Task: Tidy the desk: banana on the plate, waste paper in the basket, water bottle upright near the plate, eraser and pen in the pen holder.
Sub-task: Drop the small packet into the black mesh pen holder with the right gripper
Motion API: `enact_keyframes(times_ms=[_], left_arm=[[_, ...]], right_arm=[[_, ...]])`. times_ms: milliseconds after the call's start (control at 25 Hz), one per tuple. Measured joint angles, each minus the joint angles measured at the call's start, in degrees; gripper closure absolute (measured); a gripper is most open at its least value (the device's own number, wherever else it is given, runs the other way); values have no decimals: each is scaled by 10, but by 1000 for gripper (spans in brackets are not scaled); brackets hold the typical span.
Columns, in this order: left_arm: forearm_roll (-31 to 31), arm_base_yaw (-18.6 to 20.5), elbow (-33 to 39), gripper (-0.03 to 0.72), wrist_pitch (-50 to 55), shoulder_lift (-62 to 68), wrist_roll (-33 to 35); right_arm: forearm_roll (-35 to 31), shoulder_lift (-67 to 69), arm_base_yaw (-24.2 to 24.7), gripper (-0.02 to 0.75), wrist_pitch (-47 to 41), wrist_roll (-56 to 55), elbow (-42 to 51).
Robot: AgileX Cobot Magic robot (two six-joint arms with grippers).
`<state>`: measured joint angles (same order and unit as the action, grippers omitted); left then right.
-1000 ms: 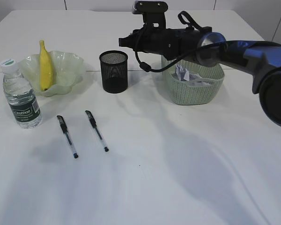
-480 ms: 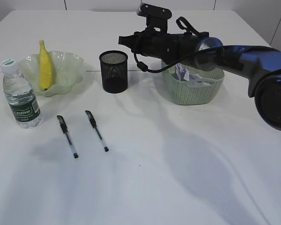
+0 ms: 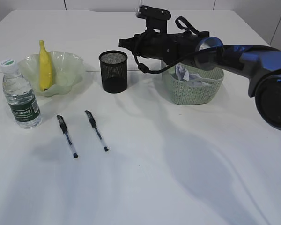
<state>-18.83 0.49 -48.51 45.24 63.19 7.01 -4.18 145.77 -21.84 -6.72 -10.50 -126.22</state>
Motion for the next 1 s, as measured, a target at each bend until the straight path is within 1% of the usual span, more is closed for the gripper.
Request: enact_keyframes(times_ms=[120,280,400,600,720,800,1000], left_arm=[[0,0,0,244,0,0,0],[0,0,0,244,-2,0,0],[-1,0,0,244,-2,0,0],[-5,0,0,244,-3,0,0],[-5,0,0,244,-3,0,0],[-5,0,0,244,-4,0,0],[-5,0,0,244,-4,0,0]], right_arm=[[20,-6,2,615,-45,19,0],[9,-24,1,615,-90,59,0],[-45,-42,-2,615,-124,140,0],[-190,-54,-7,615,-154,291,0],[-256,-54,-7,615,-175,355,0],[-275,-54,-7,615,-195,374,0],[-294,-54,1,615,-217,384,0]])
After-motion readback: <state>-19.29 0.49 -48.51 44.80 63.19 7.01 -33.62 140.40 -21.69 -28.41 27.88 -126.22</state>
